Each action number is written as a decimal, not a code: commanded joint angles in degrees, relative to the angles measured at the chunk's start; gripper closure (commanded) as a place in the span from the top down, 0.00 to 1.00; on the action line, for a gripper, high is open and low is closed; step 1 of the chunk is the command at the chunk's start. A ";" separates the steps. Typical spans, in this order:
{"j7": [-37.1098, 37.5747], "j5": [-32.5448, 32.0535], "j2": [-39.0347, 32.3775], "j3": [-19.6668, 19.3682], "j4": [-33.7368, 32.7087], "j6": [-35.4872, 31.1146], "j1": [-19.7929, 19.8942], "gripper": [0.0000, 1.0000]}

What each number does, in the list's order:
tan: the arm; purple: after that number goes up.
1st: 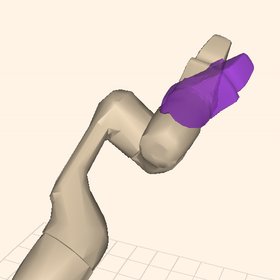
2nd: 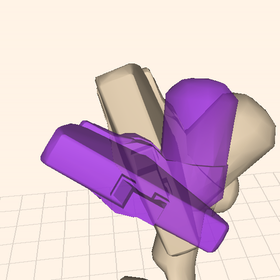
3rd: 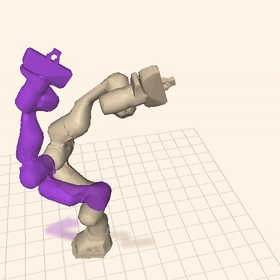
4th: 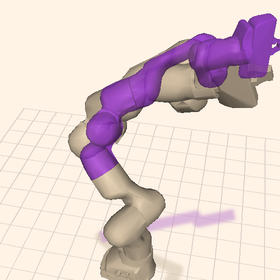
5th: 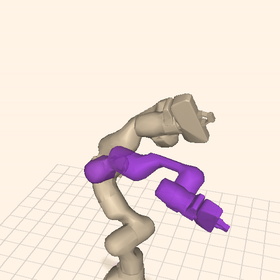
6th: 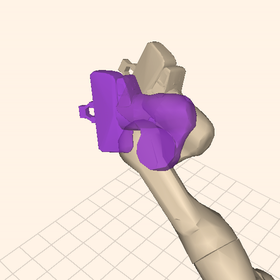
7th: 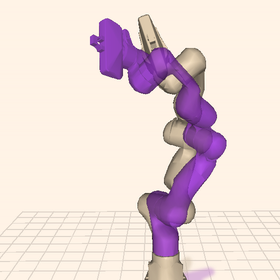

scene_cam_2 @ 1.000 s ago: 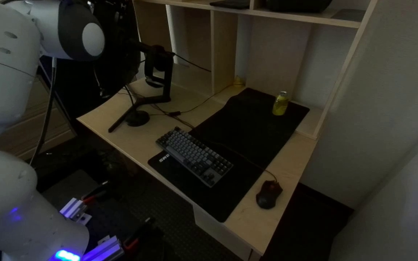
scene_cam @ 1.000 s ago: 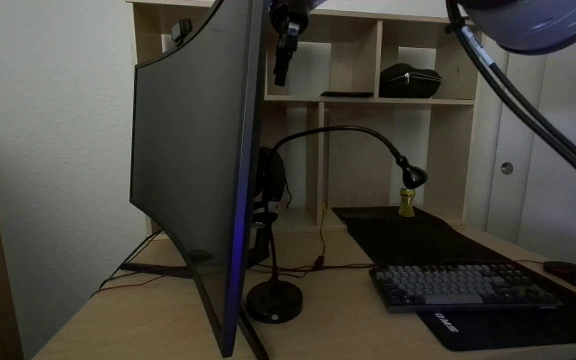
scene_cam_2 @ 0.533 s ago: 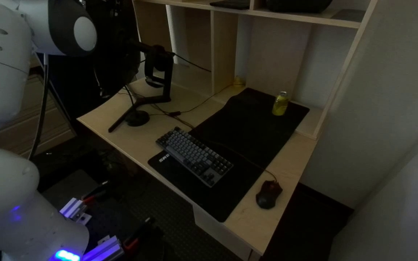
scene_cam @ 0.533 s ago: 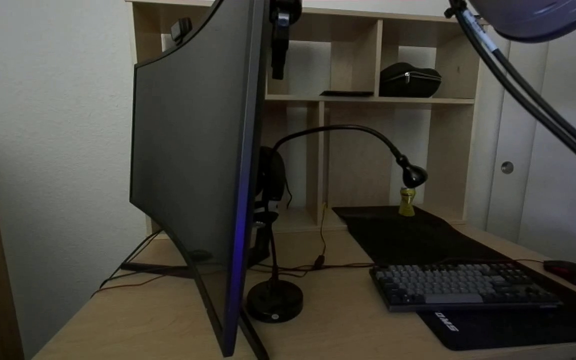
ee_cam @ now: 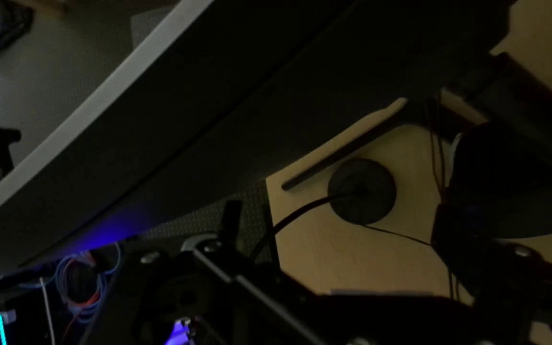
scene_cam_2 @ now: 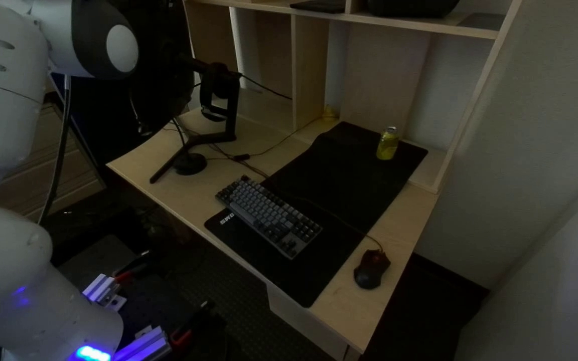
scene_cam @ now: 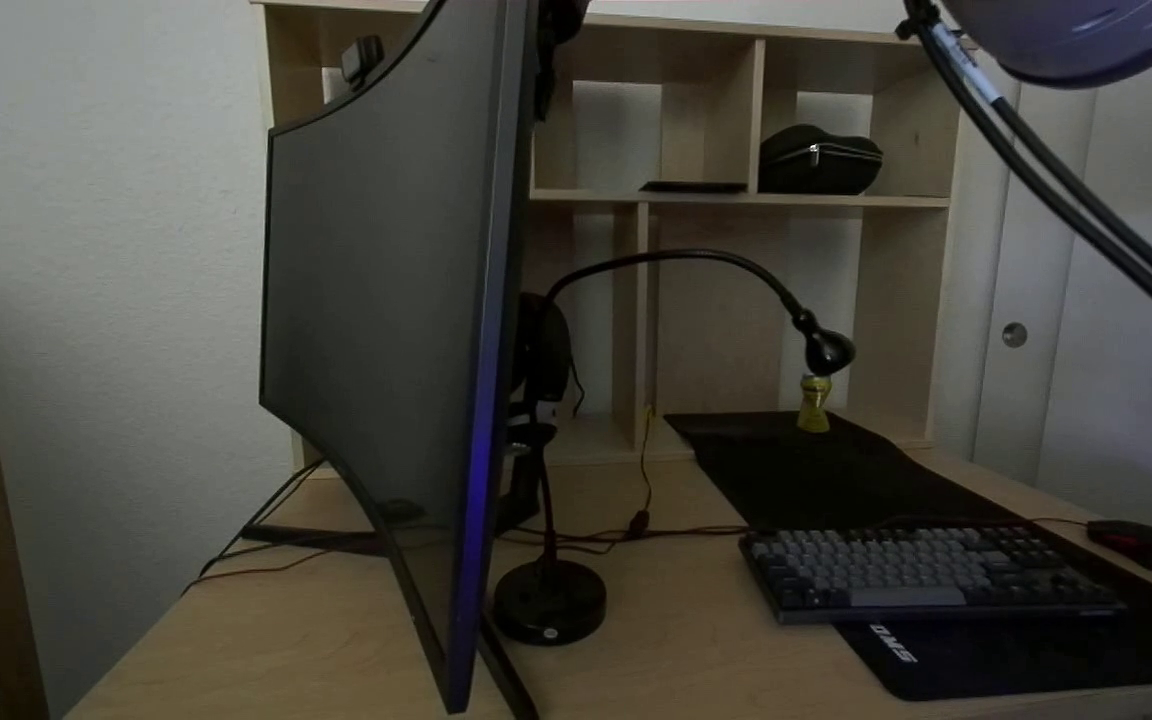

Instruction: Hang the headphones behind the computer then move the lamp to the right

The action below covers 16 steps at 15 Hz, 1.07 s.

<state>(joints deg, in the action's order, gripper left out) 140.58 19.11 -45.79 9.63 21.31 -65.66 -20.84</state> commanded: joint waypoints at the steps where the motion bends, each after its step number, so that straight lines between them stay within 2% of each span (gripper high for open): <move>1: 8.41 -1.30 0.64 -0.40 0.77 -6.33 0.28 1.00; 3: 14.62 -1.81 0.62 -0.45 0.92 -9.26 0.05 1.00; 4: 10.09 4.83 2.27 -7.50 4.32 -8.65 4.85 1.00; 5: 10.15 6.48 2.25 -8.73 5.00 -9.64 5.72 1.00; 6: 9.64 9.44 0.40 -7.51 2.59 -10.21 7.67 1.00; 7: 9.16 4.91 0.08 -7.47 1.03 -8.71 3.50 1.00; 9: 8.65 8.42 -0.28 -7.69 1.26 -9.00 7.96 1.00; 11: 8.67 9.73 0.54 -8.13 3.05 -8.35 8.98 1.00; 12: 8.20 6.79 -1.84 -3.30 -1.34 -7.74 10.52 1.00; 14: 1.83 7.38 -2.79 -0.45 -2.70 -8.18 11.94 1.00; 16: -3.59 7.20 -1.09 1.13 0.98 -13.90 12.91 1.00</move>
<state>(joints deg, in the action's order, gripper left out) 143.96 27.02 -47.17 7.38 21.17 -74.80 -10.00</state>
